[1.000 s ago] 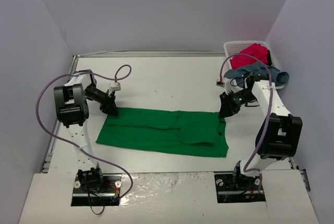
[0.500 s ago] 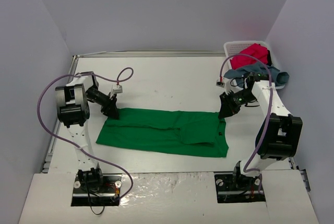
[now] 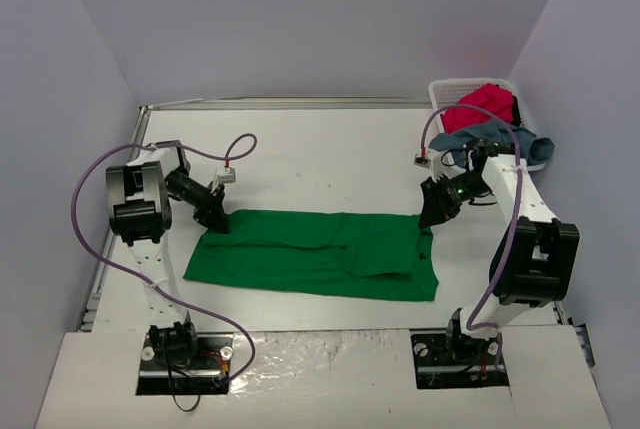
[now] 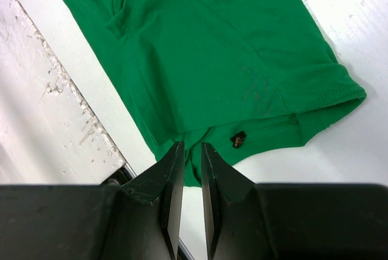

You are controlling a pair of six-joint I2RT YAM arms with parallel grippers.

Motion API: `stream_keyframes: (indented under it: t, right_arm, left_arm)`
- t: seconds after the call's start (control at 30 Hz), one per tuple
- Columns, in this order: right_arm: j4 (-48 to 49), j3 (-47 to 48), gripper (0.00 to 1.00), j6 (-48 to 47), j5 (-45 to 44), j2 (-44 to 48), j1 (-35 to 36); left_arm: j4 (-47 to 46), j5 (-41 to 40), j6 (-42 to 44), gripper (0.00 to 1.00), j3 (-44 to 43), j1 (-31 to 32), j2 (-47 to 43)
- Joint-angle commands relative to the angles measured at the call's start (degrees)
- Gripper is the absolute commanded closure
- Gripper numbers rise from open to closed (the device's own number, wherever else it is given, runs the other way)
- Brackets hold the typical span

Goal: Fold and stack the t-shirts
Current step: Fold the other side of the tshirt into a rectangle

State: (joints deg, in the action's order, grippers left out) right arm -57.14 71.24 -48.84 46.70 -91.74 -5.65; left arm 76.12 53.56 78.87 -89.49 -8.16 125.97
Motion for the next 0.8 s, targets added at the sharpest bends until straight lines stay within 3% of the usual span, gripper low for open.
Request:
stream_keyframes:
  t: [0.0, 0.43, 0.77]
  right_arm:
    - [-1.8, -0.3, 0.86, 0.4, -0.4, 0.4, -0.3]
    - [-1.7, -0.4, 0.85, 0.6, -0.6, 0.3, -0.3]
    - [-1.7, -0.4, 0.85, 0.6, -0.6, 0.3, -0.3]
  left_arm:
    - [16.6, -0.8, 1.8, 0.76, 0.4, 0.5, -4.3]
    - [17.2, -1.1, 2.8, 0.79, 2.2, 0.7, -6.8]
    - [17.4, -0.1, 1.5, 0.67, 0.7, 0.7, -10.0]
